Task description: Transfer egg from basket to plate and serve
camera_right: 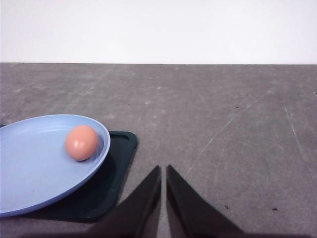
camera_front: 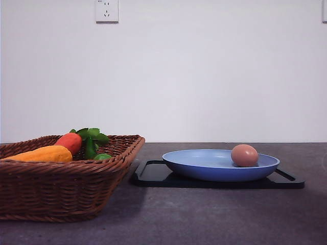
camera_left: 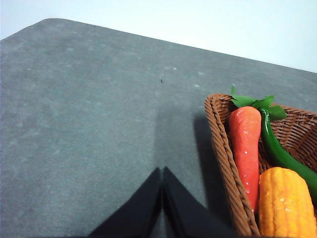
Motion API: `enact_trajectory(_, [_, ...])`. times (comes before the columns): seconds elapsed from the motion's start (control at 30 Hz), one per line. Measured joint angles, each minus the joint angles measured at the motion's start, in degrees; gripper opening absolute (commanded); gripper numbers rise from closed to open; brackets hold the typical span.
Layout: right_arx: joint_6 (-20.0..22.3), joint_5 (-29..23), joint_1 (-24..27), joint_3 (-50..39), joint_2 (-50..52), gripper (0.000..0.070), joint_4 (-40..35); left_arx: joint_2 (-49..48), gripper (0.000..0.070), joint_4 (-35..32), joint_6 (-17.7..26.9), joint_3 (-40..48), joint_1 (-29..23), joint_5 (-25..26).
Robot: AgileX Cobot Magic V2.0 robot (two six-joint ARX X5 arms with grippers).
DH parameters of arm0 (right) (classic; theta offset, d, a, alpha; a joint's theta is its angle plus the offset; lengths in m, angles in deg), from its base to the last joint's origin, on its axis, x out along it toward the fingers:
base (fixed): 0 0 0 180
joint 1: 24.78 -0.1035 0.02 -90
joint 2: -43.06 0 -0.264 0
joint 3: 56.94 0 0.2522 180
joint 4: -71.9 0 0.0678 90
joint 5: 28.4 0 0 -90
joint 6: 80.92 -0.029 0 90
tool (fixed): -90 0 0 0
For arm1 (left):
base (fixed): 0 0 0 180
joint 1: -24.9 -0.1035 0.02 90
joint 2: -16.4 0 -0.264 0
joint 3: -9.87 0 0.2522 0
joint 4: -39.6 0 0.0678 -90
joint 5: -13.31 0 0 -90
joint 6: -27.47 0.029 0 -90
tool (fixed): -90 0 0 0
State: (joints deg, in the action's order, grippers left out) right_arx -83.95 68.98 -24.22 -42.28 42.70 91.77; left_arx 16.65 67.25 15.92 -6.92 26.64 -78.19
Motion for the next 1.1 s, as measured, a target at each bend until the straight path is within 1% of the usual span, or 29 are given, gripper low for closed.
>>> enact_trajectory(1.1, [0.0, 0.0, 0.0, 0.0, 0.0, 0.0, 0.0, 0.0, 0.0, 0.0, 0.0, 0.0, 0.0, 0.0])
